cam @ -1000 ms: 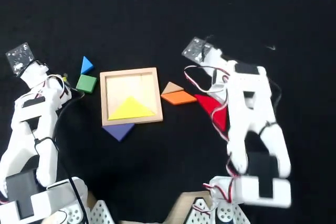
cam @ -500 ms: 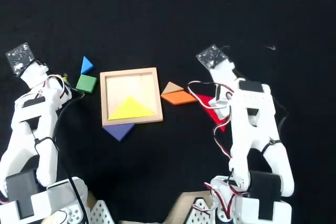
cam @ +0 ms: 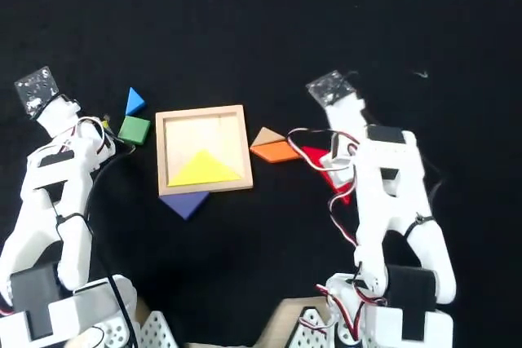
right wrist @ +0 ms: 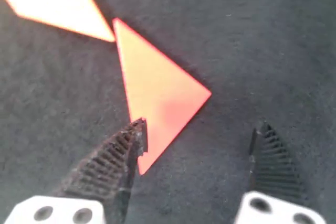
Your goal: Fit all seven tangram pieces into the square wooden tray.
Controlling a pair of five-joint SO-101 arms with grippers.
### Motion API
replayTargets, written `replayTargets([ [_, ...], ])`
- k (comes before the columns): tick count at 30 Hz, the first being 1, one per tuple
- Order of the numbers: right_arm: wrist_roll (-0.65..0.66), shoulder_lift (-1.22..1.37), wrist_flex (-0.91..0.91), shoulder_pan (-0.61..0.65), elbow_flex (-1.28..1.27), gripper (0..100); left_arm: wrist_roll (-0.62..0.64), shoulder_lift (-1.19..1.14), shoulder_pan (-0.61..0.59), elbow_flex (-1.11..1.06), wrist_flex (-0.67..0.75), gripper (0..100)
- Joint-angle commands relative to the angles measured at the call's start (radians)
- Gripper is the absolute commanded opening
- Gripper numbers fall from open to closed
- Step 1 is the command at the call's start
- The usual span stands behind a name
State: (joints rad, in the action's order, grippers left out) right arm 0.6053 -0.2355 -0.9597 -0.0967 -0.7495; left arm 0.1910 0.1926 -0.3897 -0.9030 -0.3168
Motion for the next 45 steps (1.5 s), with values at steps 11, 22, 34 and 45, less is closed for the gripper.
replayTargets([
  [11, 0.057, 0.397, -0.127, 0.018, 0.352, 32.2, -0.003, 0.008, 0.012, 0.007, 0.018, 15],
  [22, 0.095, 0.496, -0.13, 0.046, 0.349, 22.9, -0.043, 0.008, 0.018, 0.007, 0.021, 15],
  [34, 0.117, 0.499, -0.193, 0.12, 0.349, 16.2, -0.043, 0.009, 0.018, 0.007, 0.021, 15],
  [45, 0.186, 0.452, -0.322, 0.135, 0.348, 32.2, -0.043, 0.009, 0.019, 0.007, 0.021, 15],
])
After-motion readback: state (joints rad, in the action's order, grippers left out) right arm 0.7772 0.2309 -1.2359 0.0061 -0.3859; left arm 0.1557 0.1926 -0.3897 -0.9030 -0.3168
